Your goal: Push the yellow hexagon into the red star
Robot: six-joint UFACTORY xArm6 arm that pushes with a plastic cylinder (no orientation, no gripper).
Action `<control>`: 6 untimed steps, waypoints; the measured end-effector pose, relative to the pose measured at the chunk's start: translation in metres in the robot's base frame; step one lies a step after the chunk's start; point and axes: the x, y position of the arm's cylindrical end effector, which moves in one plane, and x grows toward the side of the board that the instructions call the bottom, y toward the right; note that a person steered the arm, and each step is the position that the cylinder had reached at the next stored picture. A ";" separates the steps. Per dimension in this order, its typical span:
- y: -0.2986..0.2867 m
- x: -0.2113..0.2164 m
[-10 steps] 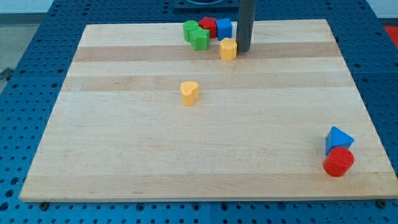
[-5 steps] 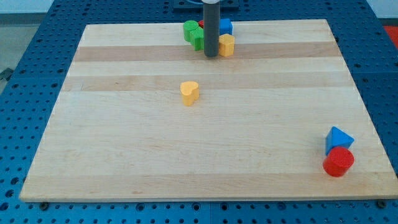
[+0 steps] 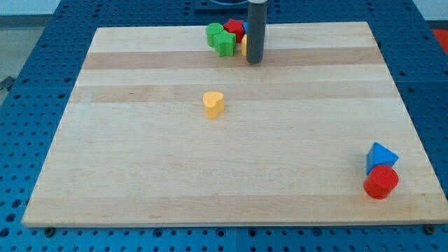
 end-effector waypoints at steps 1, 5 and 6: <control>0.000 -0.001; 0.015 -0.016; -0.006 -0.023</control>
